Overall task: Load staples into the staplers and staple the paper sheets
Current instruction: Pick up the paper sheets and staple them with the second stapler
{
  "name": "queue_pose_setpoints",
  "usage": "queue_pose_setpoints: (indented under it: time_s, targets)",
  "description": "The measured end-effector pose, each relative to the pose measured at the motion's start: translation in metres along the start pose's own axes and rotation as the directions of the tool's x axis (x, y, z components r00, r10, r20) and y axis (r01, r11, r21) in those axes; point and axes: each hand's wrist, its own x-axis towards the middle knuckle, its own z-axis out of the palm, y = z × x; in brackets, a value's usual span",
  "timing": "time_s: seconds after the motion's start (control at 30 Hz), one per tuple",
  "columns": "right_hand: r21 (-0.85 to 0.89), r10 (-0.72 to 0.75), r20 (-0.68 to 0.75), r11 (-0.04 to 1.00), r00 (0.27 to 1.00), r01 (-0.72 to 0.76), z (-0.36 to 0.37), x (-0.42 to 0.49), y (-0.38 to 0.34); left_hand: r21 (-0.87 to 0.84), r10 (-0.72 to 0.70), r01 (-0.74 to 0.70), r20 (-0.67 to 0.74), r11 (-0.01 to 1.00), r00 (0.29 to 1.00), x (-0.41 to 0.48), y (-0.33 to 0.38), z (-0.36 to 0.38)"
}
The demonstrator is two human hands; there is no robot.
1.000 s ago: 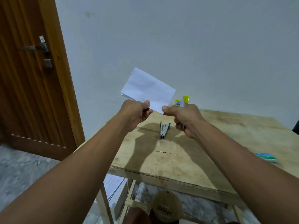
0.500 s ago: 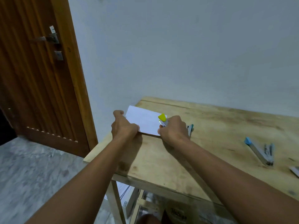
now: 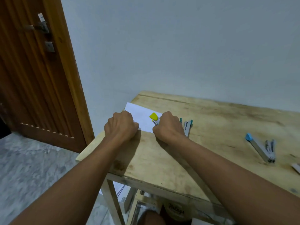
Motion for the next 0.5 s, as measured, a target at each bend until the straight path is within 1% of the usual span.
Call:
queue_pose_setpoints:
  time_s: [0.07, 0.17, 0.27, 0.37, 0.43, 0.5]
  targets:
    - [0.095, 0.014, 0.013, 0.995, 1.000, -0.015, -0.004, 0.000, 0.000, -0.051, 0.024, -0.026, -0.037, 0.998, 0.999, -0.004, 0.002, -0.006]
    - [0.264, 0.007, -0.031, 0.965, 0.999, 0.001, -0.024, -0.003, 0.001, -0.165, 0.049, -0.068, -0.115, 0.984, 0.992, -0.013, 0.008, -0.018]
    - [0.445, 0.066, -0.027, 0.894, 0.997, -0.047, -0.060, -0.007, 0.009, -0.287, 0.101, -0.138, -0.141, 0.948, 0.985, -0.030, 0.028, -0.026]
    - [0.608, 0.136, 0.036, 0.783, 0.990, -0.130, -0.097, -0.015, 0.026, -0.416, 0.188, -0.191, -0.050, 0.889, 0.981, -0.059, 0.064, -0.029]
    - [0.637, 0.179, 0.031, 0.755, 0.983, -0.158, -0.116, -0.022, 0.041, -0.502, 0.262, -0.200, 0.055, 0.841, 0.963, -0.078, 0.089, -0.023]
    - [0.668, 0.223, 0.006, 0.725, 0.975, -0.170, -0.130, -0.029, 0.057, -0.608, 0.319, -0.156, 0.169, 0.778, 0.933, -0.097, 0.111, -0.014]
